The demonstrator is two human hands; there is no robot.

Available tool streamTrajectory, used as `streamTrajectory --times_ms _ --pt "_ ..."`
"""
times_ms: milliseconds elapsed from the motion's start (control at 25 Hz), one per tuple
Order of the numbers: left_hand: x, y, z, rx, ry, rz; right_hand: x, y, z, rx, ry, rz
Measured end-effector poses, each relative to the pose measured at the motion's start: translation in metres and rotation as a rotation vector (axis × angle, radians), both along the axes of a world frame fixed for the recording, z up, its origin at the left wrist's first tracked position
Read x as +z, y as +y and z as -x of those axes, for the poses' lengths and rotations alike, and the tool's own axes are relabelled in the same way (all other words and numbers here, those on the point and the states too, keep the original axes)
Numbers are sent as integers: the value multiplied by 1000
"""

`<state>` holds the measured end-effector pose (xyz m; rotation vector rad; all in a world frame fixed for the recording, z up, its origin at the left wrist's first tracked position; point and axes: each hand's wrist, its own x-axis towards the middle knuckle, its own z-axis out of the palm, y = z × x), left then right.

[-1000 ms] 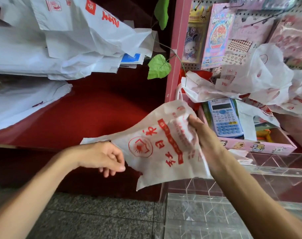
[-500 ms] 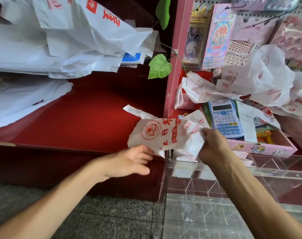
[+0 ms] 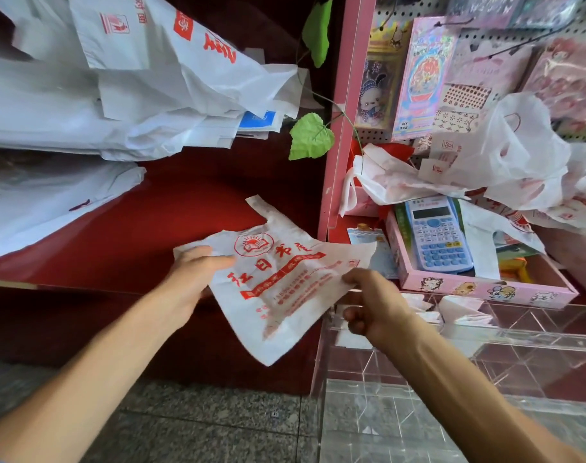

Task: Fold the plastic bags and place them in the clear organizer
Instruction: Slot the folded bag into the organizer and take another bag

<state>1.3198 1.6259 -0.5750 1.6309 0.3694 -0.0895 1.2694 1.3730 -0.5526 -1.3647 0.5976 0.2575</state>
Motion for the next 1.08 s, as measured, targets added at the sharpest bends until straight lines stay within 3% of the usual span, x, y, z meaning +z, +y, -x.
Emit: streamTrajectory --times_ms 120,160,320,520,680,800,1080 --pt "4 22 -3 -125 -313 -613 -6 18 7 70 4 72" --pt "3 28 -5 -175 -404 -729 -7 22 8 85 3 73" --pt "6 34 -11 -109 -402 -682 -11 28 9 103 20 20" --pt "-8 44 -12 -140 -39 -752 -15 30 8 132 41 4" --pt "-7 50 -17 -58 -42 -550 -16 30 8 147 27 2" --pt "-15 50 -21 -10 -91 -548 -16 33 10 166 23 15" --pt "-8 57 -37 391 -72 -4 -7 25 11 186 -8 92"
